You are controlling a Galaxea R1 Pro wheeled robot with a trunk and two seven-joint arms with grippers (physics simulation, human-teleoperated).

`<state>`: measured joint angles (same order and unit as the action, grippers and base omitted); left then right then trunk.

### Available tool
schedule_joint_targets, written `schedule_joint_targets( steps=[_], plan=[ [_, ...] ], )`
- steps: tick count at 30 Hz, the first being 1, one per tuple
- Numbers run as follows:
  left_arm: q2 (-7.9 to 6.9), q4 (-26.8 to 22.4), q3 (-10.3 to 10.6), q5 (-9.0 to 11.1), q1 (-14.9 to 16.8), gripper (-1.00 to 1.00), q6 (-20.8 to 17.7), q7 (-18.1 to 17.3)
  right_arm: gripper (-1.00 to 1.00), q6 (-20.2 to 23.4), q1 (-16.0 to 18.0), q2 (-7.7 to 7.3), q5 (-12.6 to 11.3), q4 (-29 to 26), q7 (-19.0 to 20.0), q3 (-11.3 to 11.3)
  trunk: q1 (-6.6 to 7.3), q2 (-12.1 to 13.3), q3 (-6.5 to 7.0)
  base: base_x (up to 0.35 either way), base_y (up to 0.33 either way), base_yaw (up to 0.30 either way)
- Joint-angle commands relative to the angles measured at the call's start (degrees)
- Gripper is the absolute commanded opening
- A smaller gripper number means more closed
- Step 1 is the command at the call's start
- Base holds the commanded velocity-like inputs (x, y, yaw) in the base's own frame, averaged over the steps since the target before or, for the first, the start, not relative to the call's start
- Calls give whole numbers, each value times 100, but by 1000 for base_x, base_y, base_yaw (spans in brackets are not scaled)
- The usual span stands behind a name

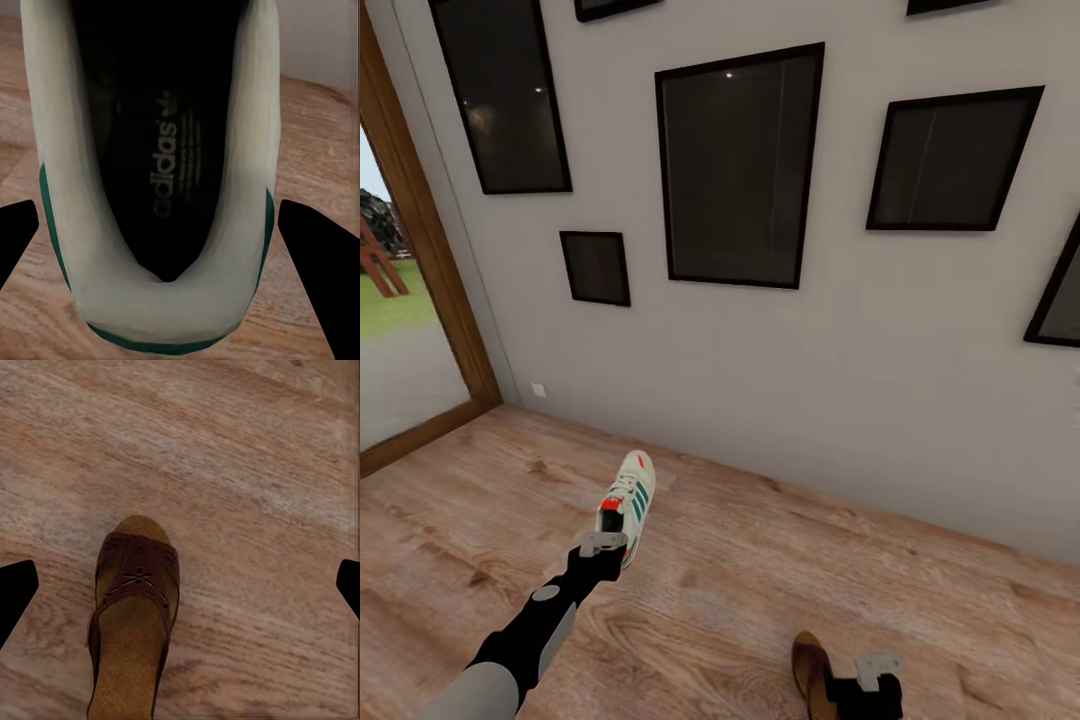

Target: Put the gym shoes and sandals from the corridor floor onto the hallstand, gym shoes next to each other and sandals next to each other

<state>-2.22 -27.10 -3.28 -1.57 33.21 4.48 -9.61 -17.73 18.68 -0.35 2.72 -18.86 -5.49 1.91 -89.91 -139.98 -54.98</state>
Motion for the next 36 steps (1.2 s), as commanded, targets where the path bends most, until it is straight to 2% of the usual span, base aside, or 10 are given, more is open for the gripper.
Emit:
schedule_joint_targets(
  steps=[1, 8, 10, 12, 13, 15, 17, 21, 27, 36],
  plan=[
    [-4, 3, -33, -19, 12, -100, 13, -41, 100, -11, 4, -1, 28, 6, -40, 20, -21, -42, -23, 0, 0, -88],
    [4, -11, -32, -19, 112, -100, -52, -41, 100, -11, 4, -1, 26, -2, -40, 19, -174, -323, -150, 0, 0, -27],
    [6, -53, -32, -19, 163, -100, -133, -43, 100, -11, 4, 3, 25, -4, -40, 20, -181, -329, -199, 0, 0, -2],
    [9, -244, -32, -19, 248, -100, -433, -43, 100, -7, 4, 6, 21, -18, -40, 16, -186, -332, -253, 0, 0, -1],
    [23, -563, -32, -14, 289, -100, -827, -47, 100, 3, 4, 13, 19, -68, -40, 17, -189, -333, -282, 0, 0, 0],
    [35, -941, -32, 3, 306, -100, -1174, -52, 100, 49, 4, 15, 19, -258, -45, 19, -194, -336, -343, 0, 0, 28],
    [41, -1121, -32, 10, 311, -100, -1321, -58, 100, 129, 4, 16, 19, -401, -47, 19, -199, -338, -404, 0, 0, 54],
    [82, -1491, -32, 16, 316, -100, -1647, -147, 100, 678, 4, 17, 18, -906, -40, 20, -210, -344, -527, 0, 0, 75],
    [92, -1601, -40, 22, 310, -100, -1774, -240, 100, 1455, 4, 17, 12, -1551, -37, 20, -225, -352, -712, 0, 0, 88],
    [91, -1588, -50, 8, 286, -100, -1783, -256, 100, 1571, 4, 10, 18, -1621, -40, 12, -248, -364, -990, 0, 0, 93]
  ],
)
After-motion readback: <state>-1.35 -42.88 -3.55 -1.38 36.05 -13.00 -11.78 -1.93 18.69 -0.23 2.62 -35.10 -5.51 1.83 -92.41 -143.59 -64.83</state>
